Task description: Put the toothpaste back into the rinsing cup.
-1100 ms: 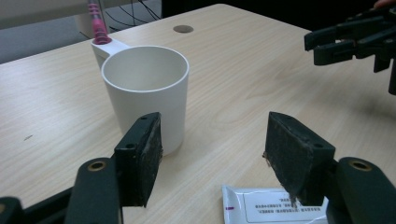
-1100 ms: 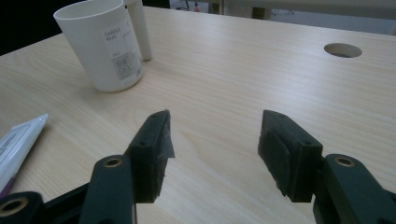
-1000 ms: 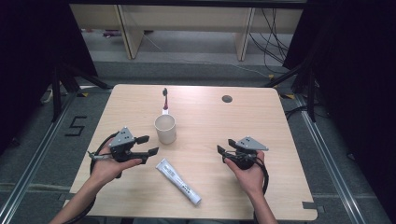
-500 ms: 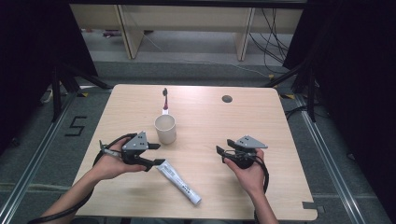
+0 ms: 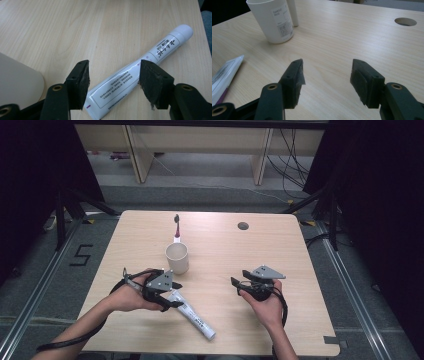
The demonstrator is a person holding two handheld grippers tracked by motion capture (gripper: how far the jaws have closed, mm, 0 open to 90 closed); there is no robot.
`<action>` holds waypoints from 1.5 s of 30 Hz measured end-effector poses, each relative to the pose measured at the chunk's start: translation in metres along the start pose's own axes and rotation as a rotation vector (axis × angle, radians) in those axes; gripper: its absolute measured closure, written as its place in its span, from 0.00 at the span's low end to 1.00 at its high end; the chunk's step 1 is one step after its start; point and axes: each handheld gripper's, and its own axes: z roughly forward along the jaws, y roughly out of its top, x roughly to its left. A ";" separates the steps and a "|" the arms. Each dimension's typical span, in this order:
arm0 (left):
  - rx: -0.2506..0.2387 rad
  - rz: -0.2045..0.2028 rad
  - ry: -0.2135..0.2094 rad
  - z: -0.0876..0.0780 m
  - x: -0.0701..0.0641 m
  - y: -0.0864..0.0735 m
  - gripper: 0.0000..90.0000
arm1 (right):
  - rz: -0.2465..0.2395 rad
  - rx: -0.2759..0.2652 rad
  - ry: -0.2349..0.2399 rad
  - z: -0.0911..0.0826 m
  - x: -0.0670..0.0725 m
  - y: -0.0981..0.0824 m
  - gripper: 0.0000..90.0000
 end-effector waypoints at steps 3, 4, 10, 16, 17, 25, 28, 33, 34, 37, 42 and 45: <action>0.005 0.010 -0.006 0.002 -0.001 0.001 0.45 | -0.004 0.008 0.006 0.000 0.000 0.000 0.49; 0.005 0.014 -0.010 0.003 -0.003 0.002 0.45 | 0.015 0.030 0.006 -0.001 0.003 0.001 0.51; 0.002 0.014 -0.011 0.005 -0.004 0.000 0.45 | -0.052 0.135 0.033 0.001 0.009 0.009 0.52; -0.008 -0.003 -0.003 0.000 -0.009 -0.005 0.44 | -0.091 0.330 0.058 0.005 0.022 0.018 0.52; -0.008 -0.003 -0.003 0.000 -0.009 -0.005 0.44 | -0.091 0.330 0.058 0.005 0.022 0.018 0.52; -0.013 -0.027 0.015 -0.002 -0.016 -0.018 0.44 | -0.117 0.543 0.146 0.015 0.051 0.029 0.53; -0.006 -0.014 0.002 0.000 -0.017 -0.017 0.43 | -0.111 0.558 0.157 0.017 0.055 0.029 0.53; 0.029 0.054 -0.036 0.011 -0.015 -0.007 0.43 | -0.126 0.554 0.165 0.018 0.055 0.026 0.53; 0.041 0.080 -0.052 0.016 -0.014 -0.002 0.43 | -0.127 0.556 0.160 0.017 0.054 0.026 0.53; 0.057 0.113 -0.069 0.021 -0.012 0.003 0.44 | -0.124 0.556 0.165 0.016 0.053 0.026 0.53; 0.109 0.141 -0.123 0.037 -0.013 0.008 0.44 | -0.113 0.556 0.155 0.014 0.050 0.025 0.53; 0.122 0.157 -0.138 0.040 -0.014 0.009 0.44 | -0.112 0.553 0.156 0.015 0.050 0.024 0.53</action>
